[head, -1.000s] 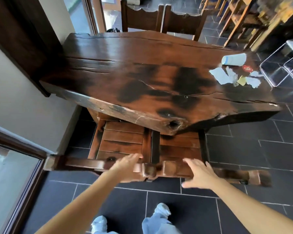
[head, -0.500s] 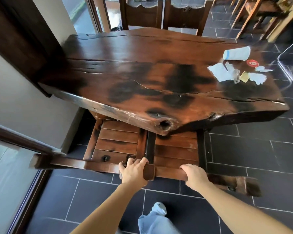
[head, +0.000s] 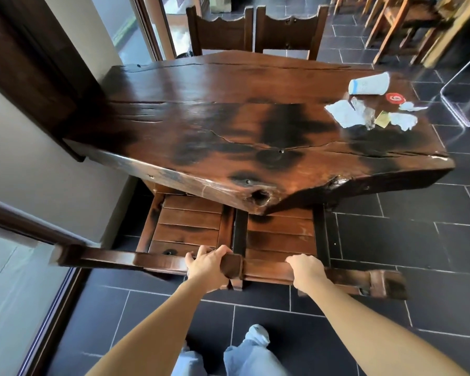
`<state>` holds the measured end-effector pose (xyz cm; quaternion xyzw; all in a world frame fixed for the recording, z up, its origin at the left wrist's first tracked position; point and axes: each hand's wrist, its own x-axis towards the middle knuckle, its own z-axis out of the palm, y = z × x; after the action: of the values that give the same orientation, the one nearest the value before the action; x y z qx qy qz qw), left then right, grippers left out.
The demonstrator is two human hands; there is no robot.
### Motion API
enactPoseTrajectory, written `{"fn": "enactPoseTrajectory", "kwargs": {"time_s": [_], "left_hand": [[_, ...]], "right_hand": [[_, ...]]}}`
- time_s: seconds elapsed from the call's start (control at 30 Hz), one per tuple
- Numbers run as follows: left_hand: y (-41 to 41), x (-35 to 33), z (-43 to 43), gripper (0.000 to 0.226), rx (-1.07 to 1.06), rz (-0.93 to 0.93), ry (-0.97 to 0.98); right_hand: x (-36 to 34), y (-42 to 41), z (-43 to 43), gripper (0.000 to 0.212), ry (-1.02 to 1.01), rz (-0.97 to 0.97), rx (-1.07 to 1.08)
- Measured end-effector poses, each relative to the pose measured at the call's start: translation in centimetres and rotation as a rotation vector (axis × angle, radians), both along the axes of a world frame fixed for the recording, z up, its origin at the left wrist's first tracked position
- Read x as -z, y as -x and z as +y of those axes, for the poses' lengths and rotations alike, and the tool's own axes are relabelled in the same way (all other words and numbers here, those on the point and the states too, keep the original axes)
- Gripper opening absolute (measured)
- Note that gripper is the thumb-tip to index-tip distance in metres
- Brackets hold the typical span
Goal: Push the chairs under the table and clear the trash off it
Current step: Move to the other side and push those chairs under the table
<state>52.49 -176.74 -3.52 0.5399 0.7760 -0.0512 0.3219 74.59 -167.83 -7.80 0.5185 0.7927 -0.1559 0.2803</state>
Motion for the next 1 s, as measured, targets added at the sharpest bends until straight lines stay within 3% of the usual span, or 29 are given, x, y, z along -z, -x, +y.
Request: {"fn": "enactPoseTrajectory", "kwargs": {"time_s": [0.27, 0.67, 1.0], "left_hand": [[0.1, 0.7, -0.1, 0.062, -0.018, -0.011, 0.013], [0.3, 0.9, 0.2, 0.059, -0.022, 0.003, -0.005], [-0.6, 1.1, -1.2, 0.061, 0.066, 0.048, -0.056]], "right_hand": [[0.4, -0.1, -0.1, 0.048, -0.021, -0.014, 0.005], [0.1, -0.3, 0.7, 0.072, 0.137, 0.062, 0.007], [0.5, -1.7, -0.1, 0.069, 0.114, 0.056, -0.003]]}}
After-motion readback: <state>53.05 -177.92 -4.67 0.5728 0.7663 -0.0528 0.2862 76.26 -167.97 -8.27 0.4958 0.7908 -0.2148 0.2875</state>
